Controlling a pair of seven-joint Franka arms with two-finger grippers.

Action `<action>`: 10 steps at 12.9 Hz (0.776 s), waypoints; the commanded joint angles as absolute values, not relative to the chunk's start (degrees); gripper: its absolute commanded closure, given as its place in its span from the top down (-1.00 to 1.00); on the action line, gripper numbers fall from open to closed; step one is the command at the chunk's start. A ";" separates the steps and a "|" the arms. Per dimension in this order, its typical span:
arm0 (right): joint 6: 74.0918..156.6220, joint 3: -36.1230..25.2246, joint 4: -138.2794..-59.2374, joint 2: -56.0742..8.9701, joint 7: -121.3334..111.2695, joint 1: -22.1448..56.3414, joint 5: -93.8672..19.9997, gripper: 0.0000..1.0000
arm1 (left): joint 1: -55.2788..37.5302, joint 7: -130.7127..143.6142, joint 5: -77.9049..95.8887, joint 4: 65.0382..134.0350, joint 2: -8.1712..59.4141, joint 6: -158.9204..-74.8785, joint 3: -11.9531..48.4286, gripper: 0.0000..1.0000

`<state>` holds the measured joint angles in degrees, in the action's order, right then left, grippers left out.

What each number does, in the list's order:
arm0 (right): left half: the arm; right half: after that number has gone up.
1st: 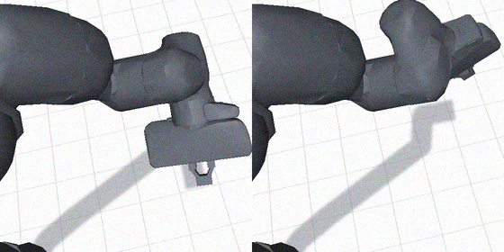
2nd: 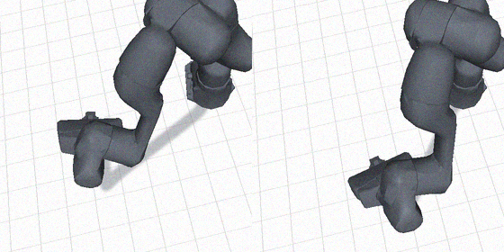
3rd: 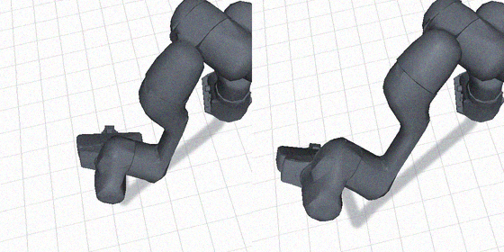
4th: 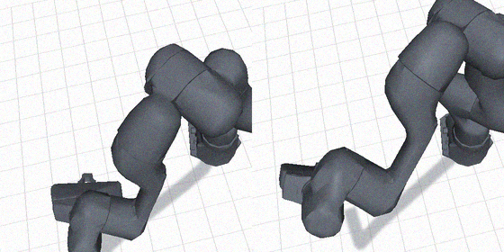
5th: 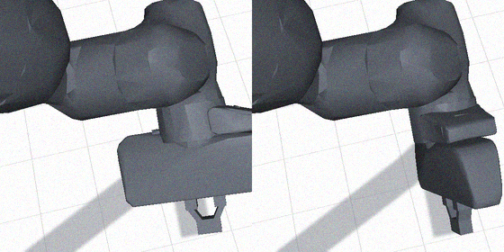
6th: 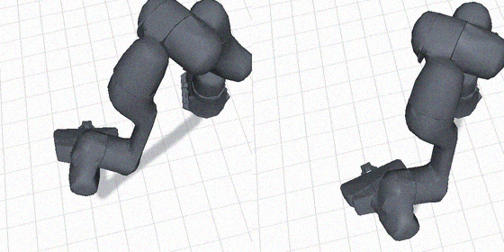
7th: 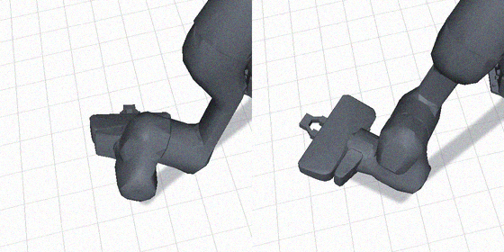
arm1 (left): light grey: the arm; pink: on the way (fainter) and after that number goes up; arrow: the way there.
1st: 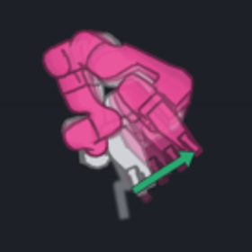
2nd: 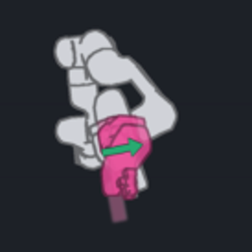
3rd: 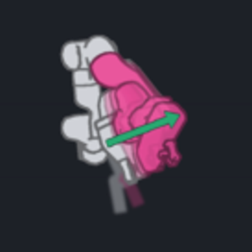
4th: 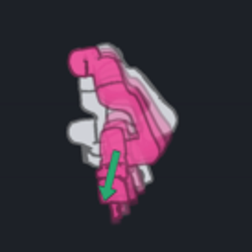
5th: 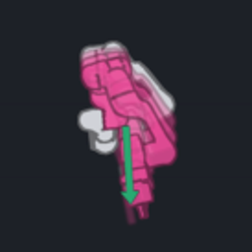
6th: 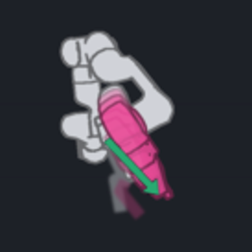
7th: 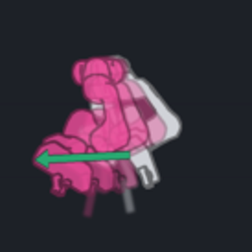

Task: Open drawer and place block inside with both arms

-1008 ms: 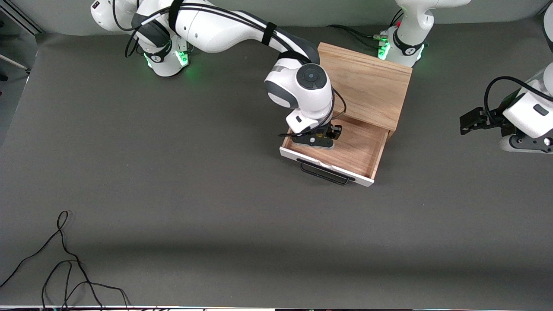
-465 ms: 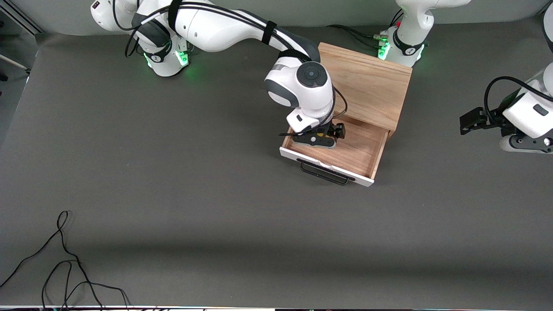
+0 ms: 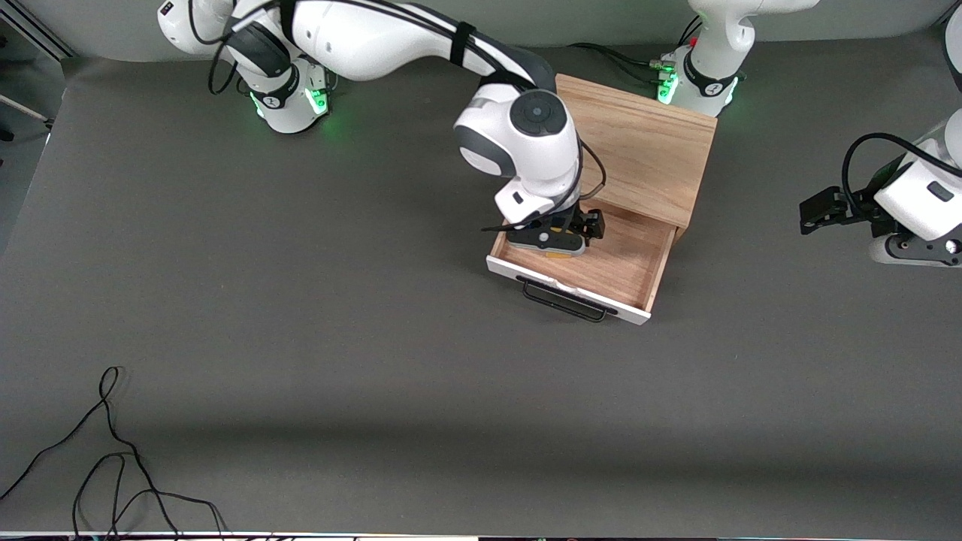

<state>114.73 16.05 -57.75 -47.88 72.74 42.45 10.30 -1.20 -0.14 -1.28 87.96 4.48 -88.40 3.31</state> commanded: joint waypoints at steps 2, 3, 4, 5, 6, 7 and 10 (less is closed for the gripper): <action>106.46 16.78 -59.41 -39.22 72.34 36.58 11.16 1.00 | -1.41 -0.88 -2.02 88.68 3.52 -88.07 3.25 1.00; 103.91 17.66 -59.41 -37.46 69.98 33.95 10.99 1.00 | -1.41 -0.88 -2.02 88.77 3.52 -88.15 3.25 1.00; 101.36 18.28 -59.50 -35.53 66.13 30.79 9.25 1.00 | -1.41 -0.88 -2.02 88.68 3.52 -88.15 3.25 1.00; 98.81 18.19 -60.72 -33.16 61.31 27.72 6.71 1.00 | -1.41 -0.88 -2.02 88.68 3.52 -88.15 3.25 1.00; 97.40 18.02 -63.69 -29.65 55.60 24.03 5.20 1.00 | -1.32 -0.88 -2.02 88.77 3.52 -88.07 3.25 1.00; 97.21 17.84 -67.81 -25.88 49.98 20.51 4.66 1.00 | -1.41 -0.88 -2.02 88.68 3.52 -88.15 3.25 1.00; 97.29 17.41 -79.68 -15.15 37.39 10.49 2.65 1.00 | -1.41 -0.88 -2.02 88.68 3.52 -88.07 3.25 1.00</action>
